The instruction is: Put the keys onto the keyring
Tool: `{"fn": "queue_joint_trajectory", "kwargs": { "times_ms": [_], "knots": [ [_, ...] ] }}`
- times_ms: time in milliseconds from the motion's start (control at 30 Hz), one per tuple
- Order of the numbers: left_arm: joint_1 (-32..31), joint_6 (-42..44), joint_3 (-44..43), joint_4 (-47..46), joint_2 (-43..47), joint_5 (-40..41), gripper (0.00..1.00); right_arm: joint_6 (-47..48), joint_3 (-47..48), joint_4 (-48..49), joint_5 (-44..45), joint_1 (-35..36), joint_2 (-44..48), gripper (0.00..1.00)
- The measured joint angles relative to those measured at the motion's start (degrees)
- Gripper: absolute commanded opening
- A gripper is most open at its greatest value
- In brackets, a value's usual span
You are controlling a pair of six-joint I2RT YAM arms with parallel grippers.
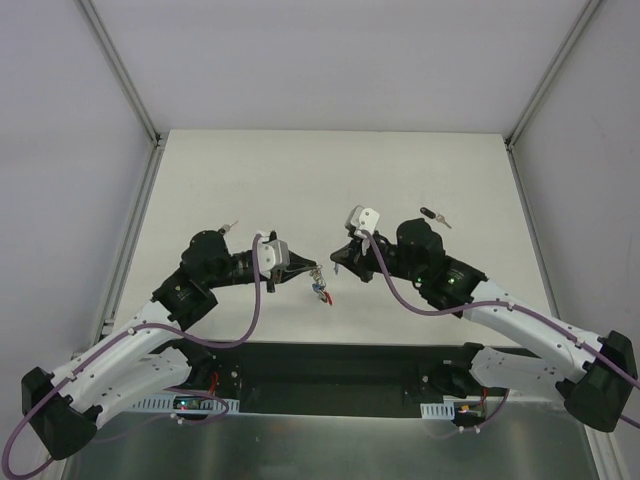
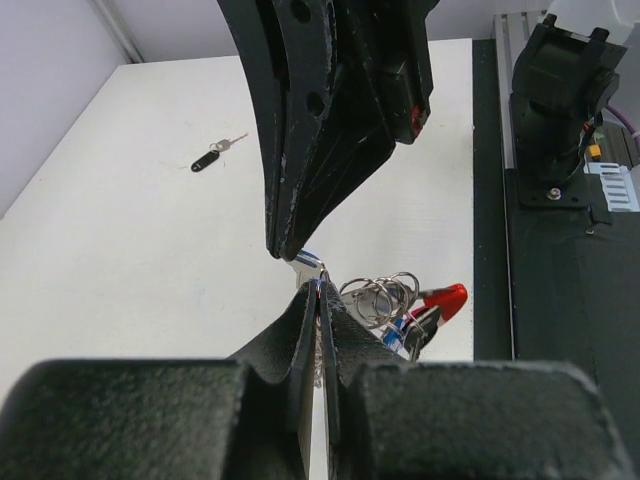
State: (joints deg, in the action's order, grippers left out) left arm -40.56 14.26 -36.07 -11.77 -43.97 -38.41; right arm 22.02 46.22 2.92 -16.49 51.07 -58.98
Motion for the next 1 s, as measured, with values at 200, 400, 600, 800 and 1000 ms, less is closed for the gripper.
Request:
{"fn": "queue_joint_trajectory", "kwargs": {
  "times_ms": [200,400,600,800,1000],
  "knots": [
    [0.0,0.0,0.0,0.0,-1.1,0.1,0.0,-2.1,-0.2,1.6,-0.5,-0.8,0.6,0.01],
    [0.0,-1.7,0.3,-2.1,-6.1,3.2,0.0,-4.5,-2.3,2.0,-0.4,-2.8,0.9,0.01],
    [0.0,-5.8,2.6,-11.4,-15.4,8.4,0.0,-5.4,-6.8,1.1,1.1,-3.3,2.7,0.01],
    [0.0,-8.5,2.3,-22.3,-29.7,11.5,0.0,-5.4,-9.3,0.7,6.0,-3.6,7.4,0.01],
    [0.0,-12.2,0.3,-34.4,-38.9,14.5,0.0,-5.3,-10.6,0.6,9.9,-3.8,10.6,0.01]
  ]
}}
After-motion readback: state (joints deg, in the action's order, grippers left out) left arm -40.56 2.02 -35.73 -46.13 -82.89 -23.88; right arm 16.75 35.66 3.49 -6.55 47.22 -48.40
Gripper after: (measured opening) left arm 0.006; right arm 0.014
